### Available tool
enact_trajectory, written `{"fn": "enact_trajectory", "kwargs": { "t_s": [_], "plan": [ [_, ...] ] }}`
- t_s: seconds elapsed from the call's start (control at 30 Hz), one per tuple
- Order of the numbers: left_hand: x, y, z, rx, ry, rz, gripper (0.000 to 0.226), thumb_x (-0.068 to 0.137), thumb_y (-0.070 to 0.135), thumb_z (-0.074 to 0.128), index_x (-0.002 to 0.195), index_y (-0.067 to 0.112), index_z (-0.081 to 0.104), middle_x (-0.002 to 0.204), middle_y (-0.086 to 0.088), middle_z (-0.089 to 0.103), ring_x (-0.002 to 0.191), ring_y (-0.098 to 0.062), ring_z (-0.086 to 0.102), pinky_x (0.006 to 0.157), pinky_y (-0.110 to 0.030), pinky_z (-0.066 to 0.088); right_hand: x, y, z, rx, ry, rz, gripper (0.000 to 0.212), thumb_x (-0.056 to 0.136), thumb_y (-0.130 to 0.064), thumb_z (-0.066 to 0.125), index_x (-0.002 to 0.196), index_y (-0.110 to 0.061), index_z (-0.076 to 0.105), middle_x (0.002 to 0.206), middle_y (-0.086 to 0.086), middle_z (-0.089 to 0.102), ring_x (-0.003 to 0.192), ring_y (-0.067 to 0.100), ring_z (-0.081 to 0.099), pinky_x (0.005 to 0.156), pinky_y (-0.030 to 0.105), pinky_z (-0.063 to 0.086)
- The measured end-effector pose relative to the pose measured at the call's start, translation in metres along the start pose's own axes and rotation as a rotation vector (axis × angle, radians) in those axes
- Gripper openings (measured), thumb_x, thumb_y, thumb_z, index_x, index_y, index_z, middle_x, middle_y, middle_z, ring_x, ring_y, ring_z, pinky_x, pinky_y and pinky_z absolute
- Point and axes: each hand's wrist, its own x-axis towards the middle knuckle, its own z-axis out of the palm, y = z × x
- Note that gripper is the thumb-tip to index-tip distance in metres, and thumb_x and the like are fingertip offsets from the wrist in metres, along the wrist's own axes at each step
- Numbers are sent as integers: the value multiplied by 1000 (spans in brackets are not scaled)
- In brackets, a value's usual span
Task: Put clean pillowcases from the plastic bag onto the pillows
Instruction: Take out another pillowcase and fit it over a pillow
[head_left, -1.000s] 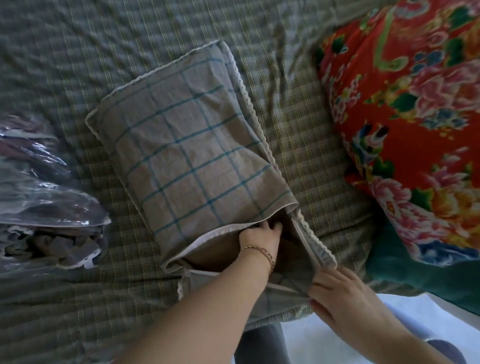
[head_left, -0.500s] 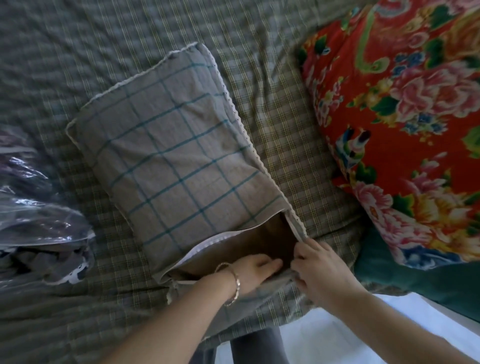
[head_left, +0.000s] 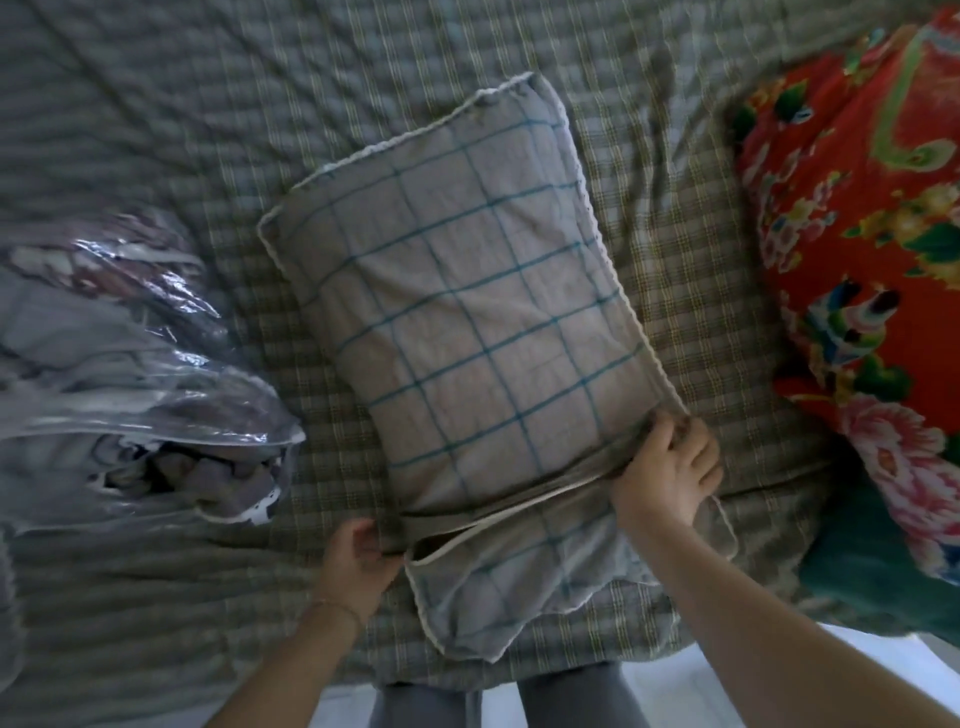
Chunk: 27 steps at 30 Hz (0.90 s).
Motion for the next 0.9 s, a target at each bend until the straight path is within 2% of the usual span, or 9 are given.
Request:
{"fn": "enact_trajectory", "kwargs": {
  "t_s": [0.07,0.13,0.2,0.27,0.33,0.43,0.63,0.73,0.9],
  "plan": [
    [3,2,7,-94,-68,-78,51,76,-14,64,122,-5,45,115,-20,56,99,-27,54,87,-31,46,-35,-13,20,117,42,-143,70,77,1,54,139,-18,26,147,14,10,133,26,4,111,47,6],
    [4,8,15,-128,-161,-47,40,81,-15,57,120,-10,47,113,-18,56,101,-22,52,74,-15,43,-71,-22,41,188,124,-356,64,66,-1,55,127,-17,45,133,13,34,120,27,25,103,51,27],
    [16,12,20,-118,-187,-37,35,84,-9,56,119,-9,51,115,-20,58,108,-26,54,77,-18,42,-100,-31,54,236,157,-581,44,60,-14,47,102,-18,61,110,7,48,100,28,40,84,45,46],
    [26,10,17,-116,-217,-74,33,79,5,67,111,-1,61,113,-18,63,105,-27,58,82,-27,44,-121,-44,61,208,161,-748,31,60,-23,43,79,-22,67,93,1,53,86,23,46,72,34,45],
    [27,5,13,-279,-254,-161,23,65,14,77,86,6,71,92,-17,70,84,-25,64,75,-32,50,-135,-56,61,193,127,-820,25,63,-26,43,70,-25,67,79,-3,57,75,20,53,66,27,41],
    [20,0,5,-511,-317,-270,13,82,-1,63,70,3,63,54,-7,60,49,-16,57,49,-22,48,-147,-74,59,146,47,-827,28,69,-32,42,68,-27,69,71,-8,61,65,15,61,60,25,46],
    [5,-5,-9,-615,-316,-288,23,92,1,48,72,2,59,60,-10,56,56,-20,52,50,-24,47,-152,-89,56,170,-23,-719,31,72,-42,50,84,-21,68,83,-5,66,74,17,64,61,26,54],
    [2,-2,-11,-632,-325,-275,23,92,-2,46,73,1,58,54,-7,57,46,-15,55,44,-21,47,-153,-93,53,129,-19,-722,29,70,-42,50,78,-21,69,80,-7,65,76,19,63,60,31,55],
    [-3,2,-12,-661,-322,-265,22,93,0,46,74,2,57,56,-8,57,46,-14,57,46,-21,49,-145,-93,46,102,19,-658,34,64,-38,39,65,-29,71,64,-13,65,60,12,63,46,18,47]
  ]
}}
